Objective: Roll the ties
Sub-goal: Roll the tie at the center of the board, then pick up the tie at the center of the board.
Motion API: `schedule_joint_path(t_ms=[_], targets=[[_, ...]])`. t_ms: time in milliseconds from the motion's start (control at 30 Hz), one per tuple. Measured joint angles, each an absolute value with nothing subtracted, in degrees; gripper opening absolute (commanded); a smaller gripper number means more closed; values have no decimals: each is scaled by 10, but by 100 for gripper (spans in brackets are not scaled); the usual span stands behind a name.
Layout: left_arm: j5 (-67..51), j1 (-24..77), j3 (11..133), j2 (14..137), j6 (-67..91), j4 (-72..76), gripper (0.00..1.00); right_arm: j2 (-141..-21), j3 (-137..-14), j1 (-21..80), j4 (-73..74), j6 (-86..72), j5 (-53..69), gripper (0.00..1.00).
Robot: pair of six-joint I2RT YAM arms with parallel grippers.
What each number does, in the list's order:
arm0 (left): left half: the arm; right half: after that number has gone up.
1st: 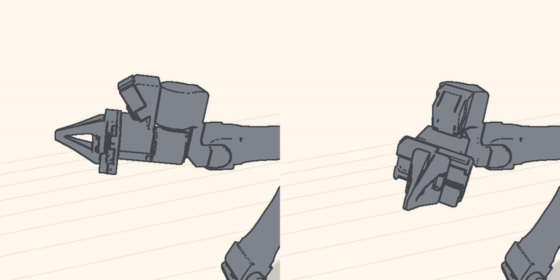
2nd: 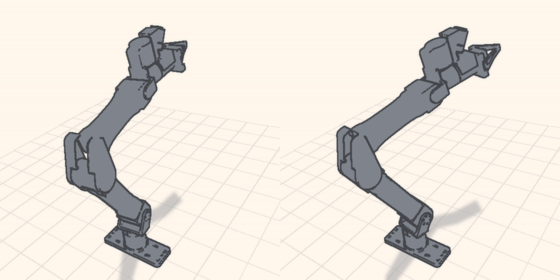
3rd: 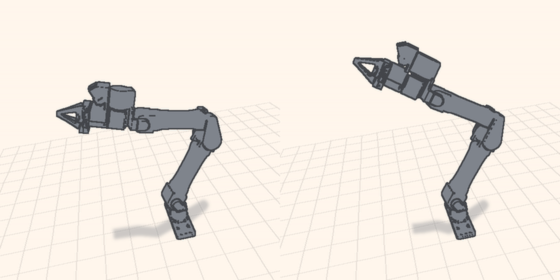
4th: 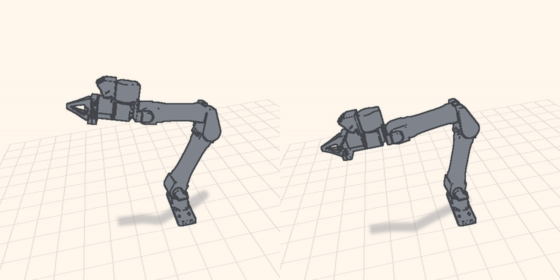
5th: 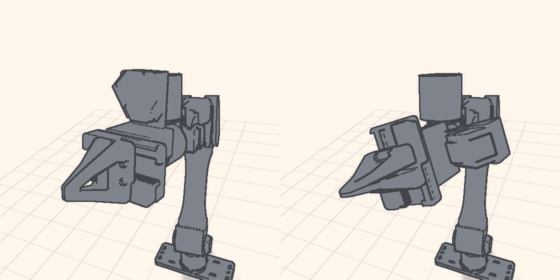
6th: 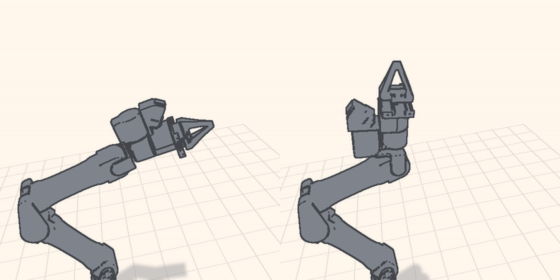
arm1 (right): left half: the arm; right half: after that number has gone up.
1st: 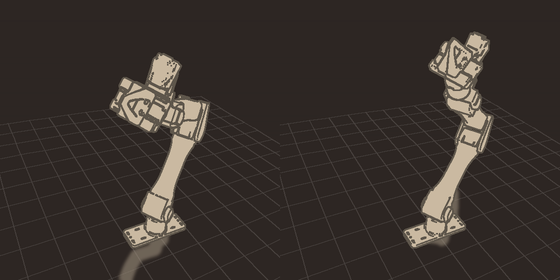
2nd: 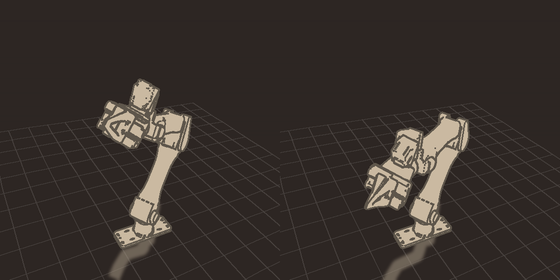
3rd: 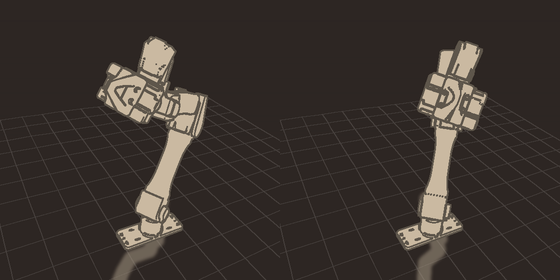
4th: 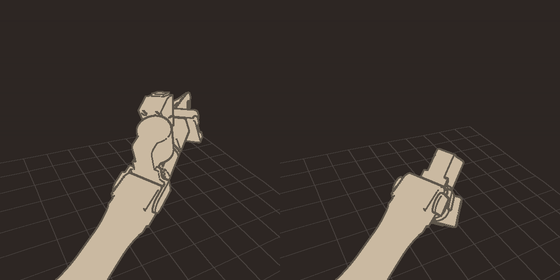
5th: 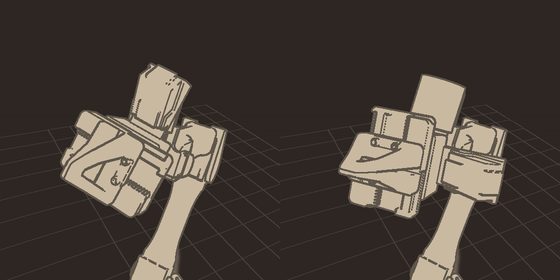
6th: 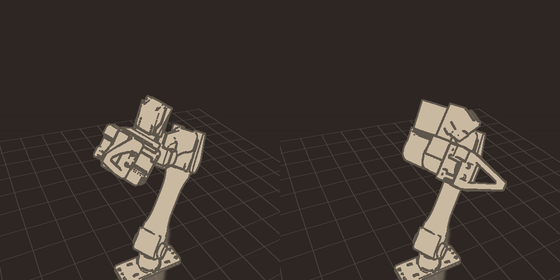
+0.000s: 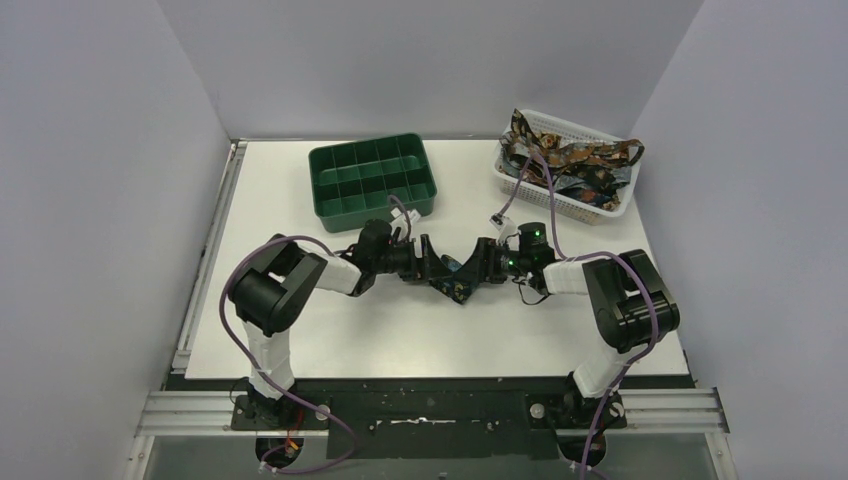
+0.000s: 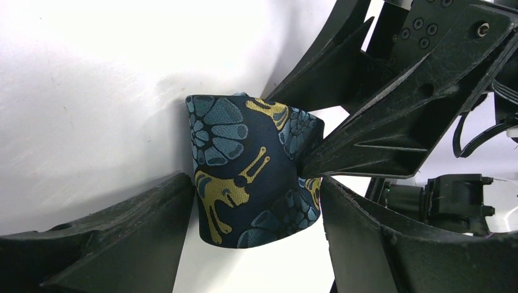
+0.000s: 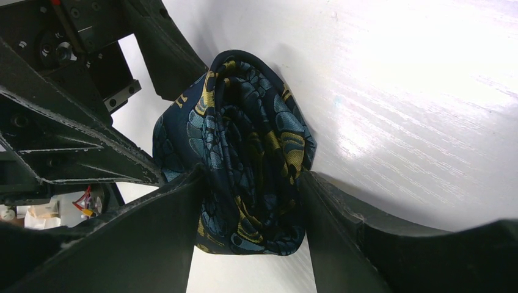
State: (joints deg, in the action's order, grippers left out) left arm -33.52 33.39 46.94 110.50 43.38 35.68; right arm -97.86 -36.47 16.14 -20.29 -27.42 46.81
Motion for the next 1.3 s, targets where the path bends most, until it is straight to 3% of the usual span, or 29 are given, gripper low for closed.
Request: schedule_joint_path(t_ms=[400, 700, 967, 1300], targets=[[-360, 339, 477, 1115, 413, 361, 74, -980, -364, 161, -205, -275, 468, 59], [-369, 339, 497, 1123, 382, 327, 59, -980, -363, 161, -206, -275, 468, 60], [-360, 341, 513, 1123, 366, 287, 56, -975, -362, 161, -212, -280, 479, 77], [-347, 345, 512, 1115, 340, 276, 56, -960, -362, 122, -185, -270, 500, 80]])
